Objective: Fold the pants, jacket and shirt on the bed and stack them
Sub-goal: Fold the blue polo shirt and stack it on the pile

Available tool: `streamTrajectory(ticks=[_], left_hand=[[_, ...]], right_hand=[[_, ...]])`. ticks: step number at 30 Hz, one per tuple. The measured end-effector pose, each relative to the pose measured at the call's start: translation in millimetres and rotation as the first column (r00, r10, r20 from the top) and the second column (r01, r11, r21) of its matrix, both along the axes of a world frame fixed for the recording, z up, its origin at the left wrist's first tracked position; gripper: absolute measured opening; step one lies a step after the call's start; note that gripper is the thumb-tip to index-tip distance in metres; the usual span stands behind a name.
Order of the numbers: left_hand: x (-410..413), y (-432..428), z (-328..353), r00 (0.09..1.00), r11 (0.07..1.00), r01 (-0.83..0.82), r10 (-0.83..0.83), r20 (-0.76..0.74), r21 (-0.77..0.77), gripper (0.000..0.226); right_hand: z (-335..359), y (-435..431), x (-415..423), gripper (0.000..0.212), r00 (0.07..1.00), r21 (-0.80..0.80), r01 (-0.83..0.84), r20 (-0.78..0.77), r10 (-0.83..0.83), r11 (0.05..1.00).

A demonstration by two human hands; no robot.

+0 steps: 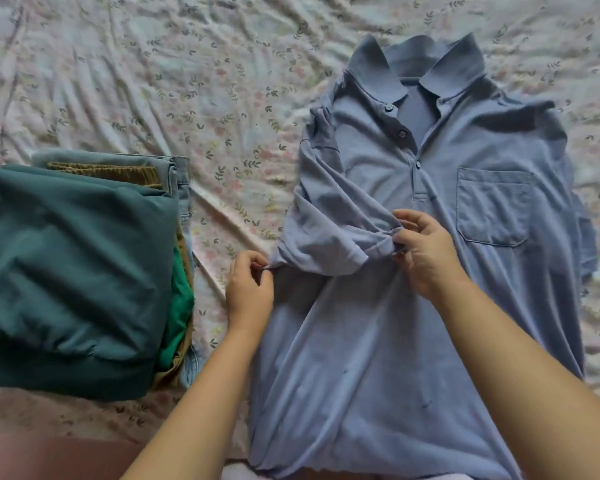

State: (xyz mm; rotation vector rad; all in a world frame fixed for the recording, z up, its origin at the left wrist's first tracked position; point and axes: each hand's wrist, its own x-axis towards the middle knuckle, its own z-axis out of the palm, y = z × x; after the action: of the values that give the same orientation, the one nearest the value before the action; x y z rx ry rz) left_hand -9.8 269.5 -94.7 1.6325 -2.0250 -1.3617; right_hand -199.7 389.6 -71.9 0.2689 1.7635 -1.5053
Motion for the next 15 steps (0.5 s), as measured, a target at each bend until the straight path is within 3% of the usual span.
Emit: streamTrajectory(ticks=[4,8,12,13,15], left_hand=[[-3,0,0,0.999,0.997,0.032,-0.033,0.009,0.064,0.020],[-10,1,0,0.992,0.992,0.122,-0.121,-0.029,0.013,0.022],[-13,-1,4,0.993,0.996,0.084,-0.086,-0.076,-0.027,0.026],[-12,-4,6,0.995,0.998,0.066,-0.067,-0.075,-0.022,0.031],[-10,-7,5,0.996,0.998,0.063,-0.063,-0.066,0.001,0.035]], right_hand=[[-6,19,9,0.013,0.997,0.209,0.038,-0.070,-0.024,0.977],[-10,1,30,0.047,0.999,0.272,-0.014,-0.047,0.027,0.962],[-7,0,30,0.049,0.983,0.008,0.163,0.090,-0.163,0.987],[-4,5,27,0.048,0.984,-0.038,0.157,0.089,-0.153,0.987],[-6,19,25,0.047,1.000,0.043,-0.021,-0.008,0.021,0.999]])
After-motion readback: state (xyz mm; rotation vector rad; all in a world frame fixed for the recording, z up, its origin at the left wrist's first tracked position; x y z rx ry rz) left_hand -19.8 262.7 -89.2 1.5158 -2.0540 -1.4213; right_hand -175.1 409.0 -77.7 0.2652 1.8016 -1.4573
